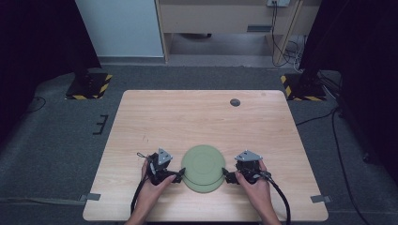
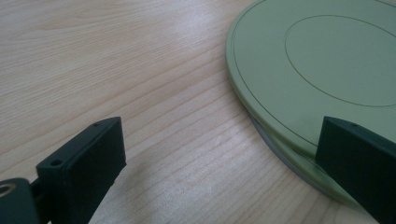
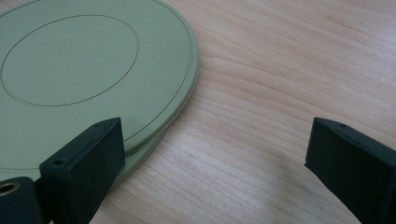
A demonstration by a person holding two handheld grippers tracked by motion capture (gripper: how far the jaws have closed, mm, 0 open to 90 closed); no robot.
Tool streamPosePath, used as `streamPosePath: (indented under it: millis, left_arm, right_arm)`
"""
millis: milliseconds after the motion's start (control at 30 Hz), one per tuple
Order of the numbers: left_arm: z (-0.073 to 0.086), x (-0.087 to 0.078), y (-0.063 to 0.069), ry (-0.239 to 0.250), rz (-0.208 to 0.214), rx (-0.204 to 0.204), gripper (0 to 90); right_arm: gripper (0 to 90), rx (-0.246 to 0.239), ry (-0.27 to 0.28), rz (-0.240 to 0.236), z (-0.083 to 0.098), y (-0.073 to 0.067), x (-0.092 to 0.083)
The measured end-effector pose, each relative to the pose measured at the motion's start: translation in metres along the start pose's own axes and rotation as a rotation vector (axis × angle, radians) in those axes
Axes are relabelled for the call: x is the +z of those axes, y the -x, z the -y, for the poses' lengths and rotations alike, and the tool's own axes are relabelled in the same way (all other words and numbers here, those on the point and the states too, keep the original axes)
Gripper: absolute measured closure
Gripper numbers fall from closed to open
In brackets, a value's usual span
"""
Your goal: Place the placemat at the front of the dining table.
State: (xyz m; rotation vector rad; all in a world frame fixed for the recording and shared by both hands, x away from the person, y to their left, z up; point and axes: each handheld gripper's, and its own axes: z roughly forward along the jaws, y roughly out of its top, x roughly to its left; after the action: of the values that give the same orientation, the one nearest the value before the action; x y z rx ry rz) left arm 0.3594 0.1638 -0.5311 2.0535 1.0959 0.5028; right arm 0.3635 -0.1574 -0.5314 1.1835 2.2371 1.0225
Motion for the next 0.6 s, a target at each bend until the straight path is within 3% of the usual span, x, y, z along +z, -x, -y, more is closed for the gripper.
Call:
streamPosePath:
  millis: [233, 600]
  left_arm:
    - [-0.0014, 0.0036, -0.0016, 0.008, -0.009, -0.018, 0.7]
    - [0.0002, 0.0014, 0.0033, -0.004, -0.008, -0.002, 1.9]
  right_arm:
    - [3.9, 0.016, 0.007, 0.026, -0.0016, 0.0028, 0.0036]
    - [5.5, -0.005, 0.002, -0.004, -0.001, -0.0041, -0.0006]
